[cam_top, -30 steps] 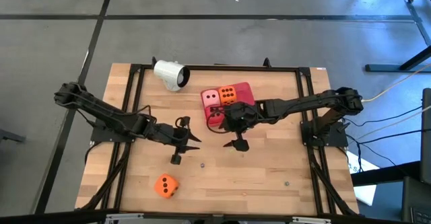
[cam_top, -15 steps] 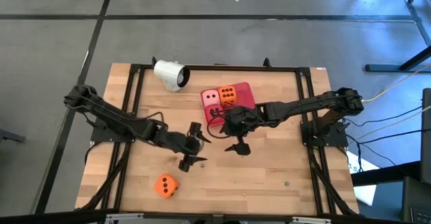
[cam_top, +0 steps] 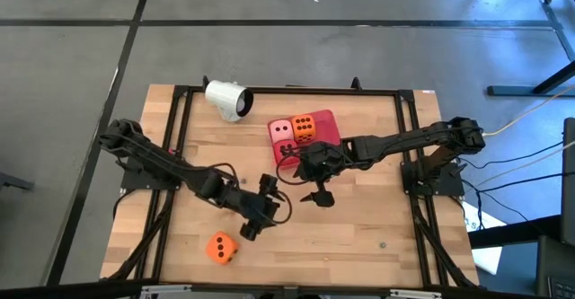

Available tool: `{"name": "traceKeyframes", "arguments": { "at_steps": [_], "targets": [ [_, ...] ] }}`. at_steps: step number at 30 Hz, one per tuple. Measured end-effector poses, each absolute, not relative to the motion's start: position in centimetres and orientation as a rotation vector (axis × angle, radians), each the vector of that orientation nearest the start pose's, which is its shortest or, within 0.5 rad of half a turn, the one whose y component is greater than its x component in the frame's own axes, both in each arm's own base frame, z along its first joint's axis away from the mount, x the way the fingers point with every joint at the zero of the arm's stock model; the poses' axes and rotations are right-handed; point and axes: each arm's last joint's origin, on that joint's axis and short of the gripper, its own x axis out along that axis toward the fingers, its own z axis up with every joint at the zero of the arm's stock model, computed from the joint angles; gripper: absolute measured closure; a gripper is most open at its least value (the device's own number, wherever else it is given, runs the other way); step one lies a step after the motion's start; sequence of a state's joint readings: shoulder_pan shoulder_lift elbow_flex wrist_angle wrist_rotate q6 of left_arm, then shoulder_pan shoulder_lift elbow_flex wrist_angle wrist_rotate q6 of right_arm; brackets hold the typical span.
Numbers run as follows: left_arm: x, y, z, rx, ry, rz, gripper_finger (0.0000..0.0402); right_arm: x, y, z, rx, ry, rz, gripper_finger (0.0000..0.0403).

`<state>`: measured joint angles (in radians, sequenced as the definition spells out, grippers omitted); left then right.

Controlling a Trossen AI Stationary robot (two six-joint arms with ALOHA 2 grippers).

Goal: Pick & Place Dice
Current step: Put the big orange dice into the red bin

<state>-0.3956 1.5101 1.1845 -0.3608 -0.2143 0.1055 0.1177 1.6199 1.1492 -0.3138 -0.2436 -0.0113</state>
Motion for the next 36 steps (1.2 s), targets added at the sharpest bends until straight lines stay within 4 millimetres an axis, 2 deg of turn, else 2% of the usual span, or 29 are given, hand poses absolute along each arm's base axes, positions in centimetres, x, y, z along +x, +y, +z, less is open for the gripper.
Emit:
{"name": "traceKeyframes", "arguments": {
  "at_steps": [5,8,13,18,26,33,36],
  "targets": [
    [29.4,-13.5,29.4,0.330,0.718,-0.166,0.0056,34.3,4.8,24.2,0.038,0.785,0.347,0.0007],
    [28.3,-14.6,29.1,0.303,0.782,-0.188,0.0056,34.3,4.8,24.2,0.038,0.785,0.347,0.0007],
    [26.7,-16.8,28.8,0.095,0.862,-0.240,0.0056,34.3,4.8,24.2,0.038,0.785,0.347,0.0007],
    [25.4,-18.3,28.6,-0.158,0.922,-0.121,0.0056,34.3,4.8,24.2,0.036,0.784,0.348,0.0007],
    [23.6,-17.6,27.4,-0.552,1.155,0.200,0.0056,34.3,4.8,24.2,0.028,0.783,0.351,0.0007],
    [23.0,-17.5,27.2,-0.807,1.251,0.373,0.0056,34.3,4.7,24.2,-0.083,0.761,0.397,0.0007],
    [22.7,-17.8,27.2,-0.858,1.267,0.395,0.0056,34.3,4.7,24.2,-0.130,0.751,0.416,0.0007]
  ]
}}
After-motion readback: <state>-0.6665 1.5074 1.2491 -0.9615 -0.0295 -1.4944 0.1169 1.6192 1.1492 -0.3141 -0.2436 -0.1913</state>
